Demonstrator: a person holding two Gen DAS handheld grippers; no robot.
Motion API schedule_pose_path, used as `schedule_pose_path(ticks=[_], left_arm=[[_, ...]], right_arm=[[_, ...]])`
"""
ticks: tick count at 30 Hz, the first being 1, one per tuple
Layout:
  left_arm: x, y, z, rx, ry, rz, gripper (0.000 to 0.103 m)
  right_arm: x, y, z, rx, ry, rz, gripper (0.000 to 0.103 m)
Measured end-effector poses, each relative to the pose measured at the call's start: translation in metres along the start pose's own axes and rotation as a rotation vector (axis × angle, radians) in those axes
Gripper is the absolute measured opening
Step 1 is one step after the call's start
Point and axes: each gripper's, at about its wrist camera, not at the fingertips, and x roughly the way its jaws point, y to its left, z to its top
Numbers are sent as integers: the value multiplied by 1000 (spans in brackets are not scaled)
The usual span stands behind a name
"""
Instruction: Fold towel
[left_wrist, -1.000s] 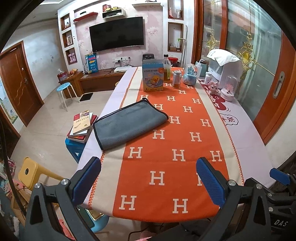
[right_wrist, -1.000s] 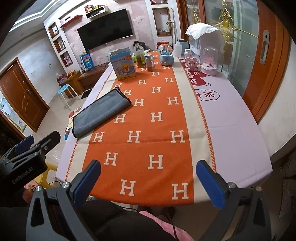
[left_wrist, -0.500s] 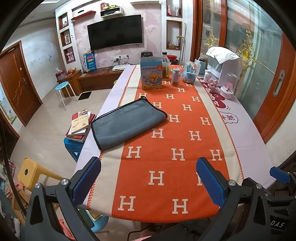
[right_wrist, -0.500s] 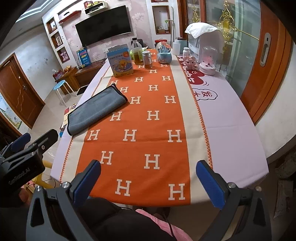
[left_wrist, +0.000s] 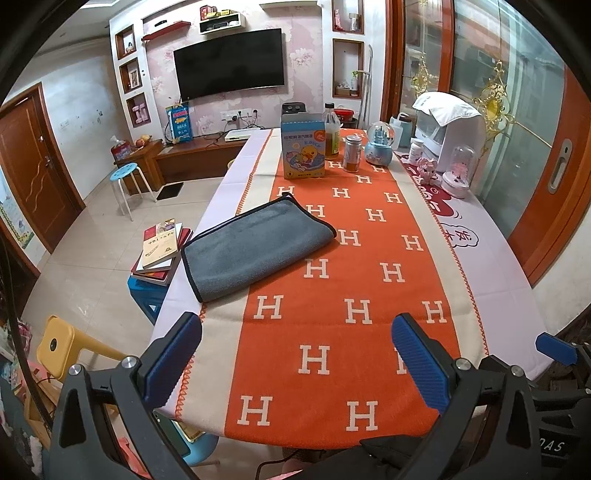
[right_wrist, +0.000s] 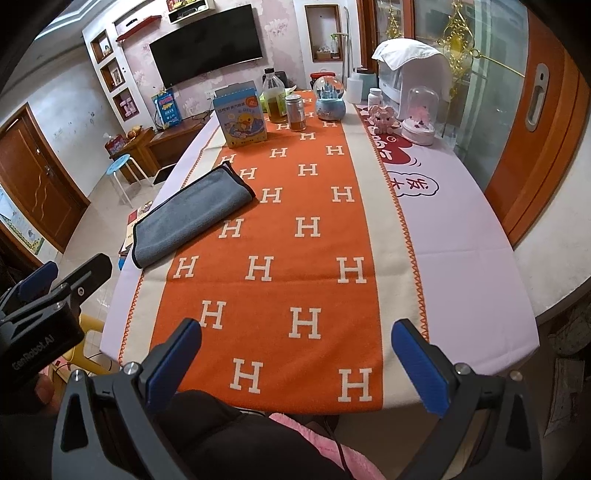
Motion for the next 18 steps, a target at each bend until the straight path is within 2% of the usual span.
schedule_pose_path(ticks=[18], left_arm=[[3,0,4,6,4,1,102]], right_arm=[[4,1,1,4,9,0,103]])
